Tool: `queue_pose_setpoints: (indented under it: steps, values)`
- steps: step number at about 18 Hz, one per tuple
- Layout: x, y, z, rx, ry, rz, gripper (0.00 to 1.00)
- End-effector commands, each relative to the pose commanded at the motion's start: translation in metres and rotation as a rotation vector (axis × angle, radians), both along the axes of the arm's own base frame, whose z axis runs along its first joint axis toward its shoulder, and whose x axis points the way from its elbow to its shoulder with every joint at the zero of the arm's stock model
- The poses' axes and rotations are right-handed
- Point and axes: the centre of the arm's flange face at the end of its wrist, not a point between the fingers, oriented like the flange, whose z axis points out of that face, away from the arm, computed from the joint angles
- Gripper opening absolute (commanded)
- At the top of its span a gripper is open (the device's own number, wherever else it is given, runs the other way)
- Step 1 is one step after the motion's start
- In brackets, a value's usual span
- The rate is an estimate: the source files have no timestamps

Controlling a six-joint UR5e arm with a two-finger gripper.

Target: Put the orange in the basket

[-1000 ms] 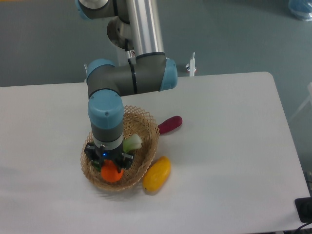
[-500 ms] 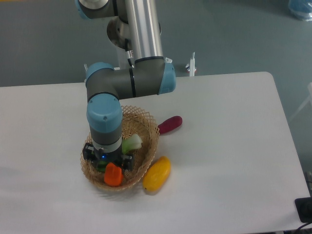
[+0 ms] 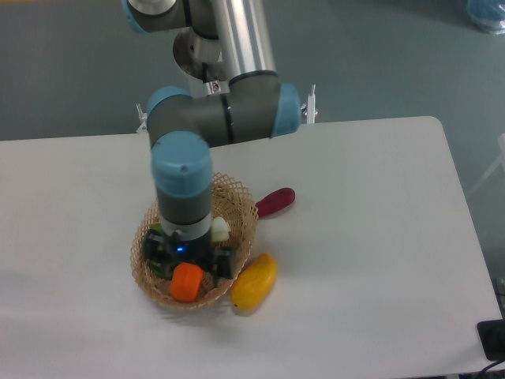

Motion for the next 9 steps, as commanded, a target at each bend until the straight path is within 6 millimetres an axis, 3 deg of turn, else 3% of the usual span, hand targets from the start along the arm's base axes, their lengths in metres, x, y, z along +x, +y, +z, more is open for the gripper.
queue_pose_setpoints:
  steps: [3, 8, 9]
  values:
    - [-0.04, -0.045, 0.032, -0.022, 0.034, -0.073, 1.0]
    - [-0.106, -0.113, 0.058, -0.059, 0.095, -0.217, 1.0]
    - [-0.114, -0.119, 0.061, -0.06, 0.106, -0.228, 1.0]
